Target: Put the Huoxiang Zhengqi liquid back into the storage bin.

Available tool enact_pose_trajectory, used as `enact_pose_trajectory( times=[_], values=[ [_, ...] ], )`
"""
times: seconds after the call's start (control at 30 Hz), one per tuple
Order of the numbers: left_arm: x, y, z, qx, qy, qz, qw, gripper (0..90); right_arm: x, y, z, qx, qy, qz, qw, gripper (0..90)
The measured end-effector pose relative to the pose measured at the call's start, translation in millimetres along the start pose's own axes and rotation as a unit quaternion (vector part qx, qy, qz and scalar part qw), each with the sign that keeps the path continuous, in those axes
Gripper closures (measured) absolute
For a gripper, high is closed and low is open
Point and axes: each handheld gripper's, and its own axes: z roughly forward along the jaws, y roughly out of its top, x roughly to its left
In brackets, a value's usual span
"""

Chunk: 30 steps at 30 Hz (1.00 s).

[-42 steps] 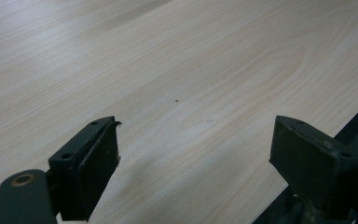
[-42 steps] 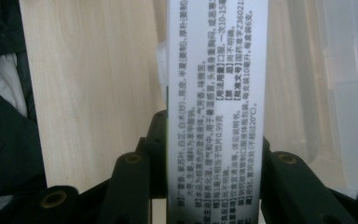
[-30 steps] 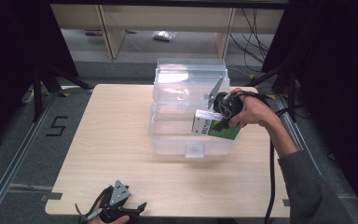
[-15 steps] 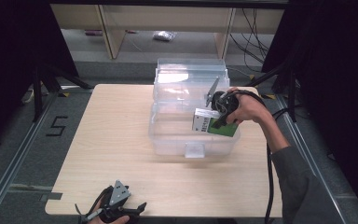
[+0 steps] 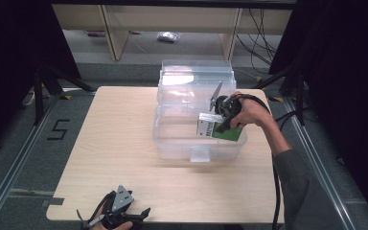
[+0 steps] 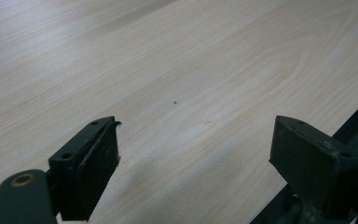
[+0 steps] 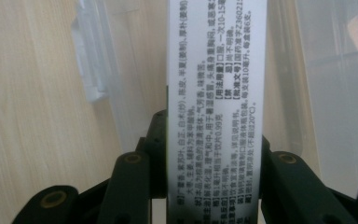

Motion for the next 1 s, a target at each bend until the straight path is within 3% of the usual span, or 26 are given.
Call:
enact_pose_trajectory(
  times=[0.23,0.27,0.33,0.4,0.47,0.53,0.63,0.73,0.77,0.83,0.87,0.9,0.97,1.0],
  values=[
    [-1.0,-0.6,1.8,-0.004,0.005,-0.008,0.9999,14.8,-4.7,-5.7,10.9,-0.009,0.003,-0.002,0.9999,64.8],
    [-0.3,-0.3,0.2,0.003,0.001,-0.001,1.0,14.8,-6.0,-6.2,11.6,-0.009,0.003,-0.008,0.9999,64.7],
    [-1.3,-0.1,1.0,-0.005,0.003,-0.009,0.9999,14.7,-4.7,-6.5,11.8,0.0,0.002,0.01,0.9999,64.8],
    [-0.1,-0.2,0.0,0.003,0.002,-0.003,1.0,14.8,-3.6,-6.4,12.8,0.002,0.004,0.022,0.9998,64.7],
    [-0.4,-0.6,1.3,-0.001,0.006,-0.006,1.0,14.8,-5.5,-6.8,15.8,-0.006,0.006,0.008,0.9999,64.7],
    [-1.8,-0.2,1.7,-0.008,0.005,-0.011,0.9999,14.8,-5.2,-7.5,19.1,-0.001,0.008,0.016,0.9998,64.7],
    [0.1,-0.6,0.3,0.004,0.0,0.001,1.0,14.8,-8.2,-9.4,24.2,-0.001,0.011,0.014,0.9998,64.7],
    [-0.8,-0.2,1.5,-0.003,0.006,-0.007,0.9999,14.8,-10.6,-10.7,28.9,-0.005,0.011,0.009,0.9999,64.6],
    [0.8,-0.2,-0.1,0.009,0.002,0.006,0.9999,14.8,-10.9,-10.9,30.4,-0.005,0.011,0.008,0.9999,64.6],
    [1.5,-0.4,-0.2,0.012,0.004,0.011,0.9999,14.8,-12.6,-10.7,32.7,-0.003,0.006,0.005,1.0,64.6],
    [-0.4,-0.2,0.6,0.002,0.001,-0.002,1.0,14.8,-12.6,-10.7,34.7,0.002,0.014,0.013,0.9998,64.6],
    [-0.1,0.0,0.3,0.003,0.001,-0.001,1.0,14.8,-11.2,-10.3,35.2,0.008,0.014,0.026,0.9995,64.5],
    [1.5,-0.3,0.2,0.01,0.004,0.006,0.9999,14.8,-12.5,-10.1,36.5,0.006,0.01,0.021,0.9997,64.5],
    [0.4,-0.6,1.4,0.002,0.006,-0.003,1.0,14.8,-13.3,-9.8,38.5,0.004,0.017,0.016,0.9997,64.5]
  ],
)
